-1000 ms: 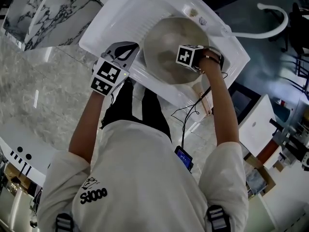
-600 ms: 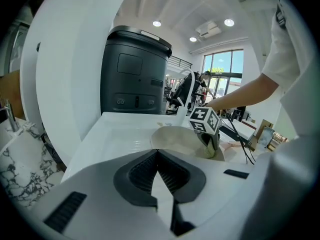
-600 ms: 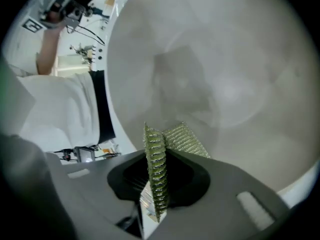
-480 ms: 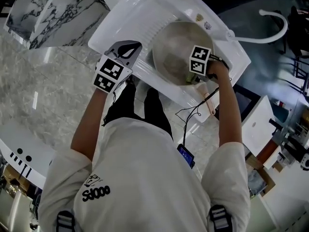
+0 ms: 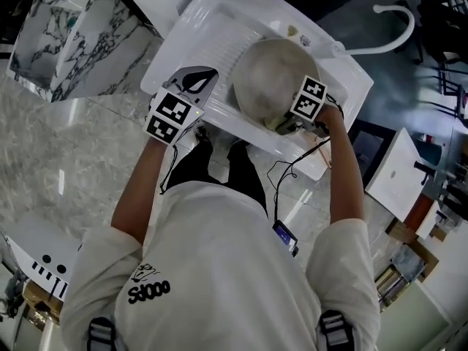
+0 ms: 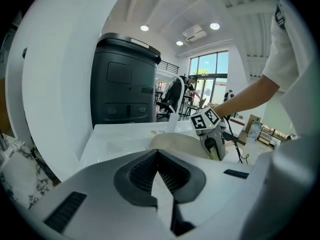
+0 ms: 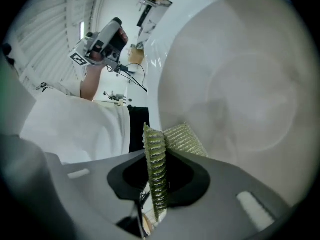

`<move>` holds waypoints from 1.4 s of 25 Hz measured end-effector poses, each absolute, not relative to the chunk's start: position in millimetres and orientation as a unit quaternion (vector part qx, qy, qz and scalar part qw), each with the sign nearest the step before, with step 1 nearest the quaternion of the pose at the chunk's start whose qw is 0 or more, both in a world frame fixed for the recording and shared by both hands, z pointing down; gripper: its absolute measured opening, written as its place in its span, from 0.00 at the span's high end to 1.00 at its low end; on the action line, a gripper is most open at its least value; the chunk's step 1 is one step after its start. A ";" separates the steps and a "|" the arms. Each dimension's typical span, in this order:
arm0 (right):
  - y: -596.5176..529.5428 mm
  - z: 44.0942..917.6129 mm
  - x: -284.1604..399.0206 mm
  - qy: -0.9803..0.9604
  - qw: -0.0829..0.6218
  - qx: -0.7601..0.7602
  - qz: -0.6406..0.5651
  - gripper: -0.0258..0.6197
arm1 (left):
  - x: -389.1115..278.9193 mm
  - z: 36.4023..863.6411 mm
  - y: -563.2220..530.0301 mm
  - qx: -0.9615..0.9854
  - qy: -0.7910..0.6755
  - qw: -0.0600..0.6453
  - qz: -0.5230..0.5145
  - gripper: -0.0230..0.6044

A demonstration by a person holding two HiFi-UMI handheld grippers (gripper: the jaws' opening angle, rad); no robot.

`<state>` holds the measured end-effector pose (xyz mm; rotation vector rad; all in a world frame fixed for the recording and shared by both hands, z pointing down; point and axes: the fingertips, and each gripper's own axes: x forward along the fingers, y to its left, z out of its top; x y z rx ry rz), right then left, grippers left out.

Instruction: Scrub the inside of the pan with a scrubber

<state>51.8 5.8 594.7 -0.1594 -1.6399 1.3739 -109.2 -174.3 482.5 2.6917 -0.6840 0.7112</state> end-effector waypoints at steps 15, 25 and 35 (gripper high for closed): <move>-68.4 528.4 48.5 -0.851 0.207 0.353 0.330 0.84 | -45.4 417.0 -196.6 0.947 -0.233 0.072 0.208 0.96; -95.0 390.3 136.2 -0.799 0.117 0.570 0.150 0.84 | 35.0 332.0 -188.5 0.969 -0.182 -0.020 0.164 0.96; -74.3 279.5 185.6 -0.742 0.101 0.662 0.045 0.84 | 73.7 252.0 -172.9 0.982 -0.136 -0.084 0.105 0.96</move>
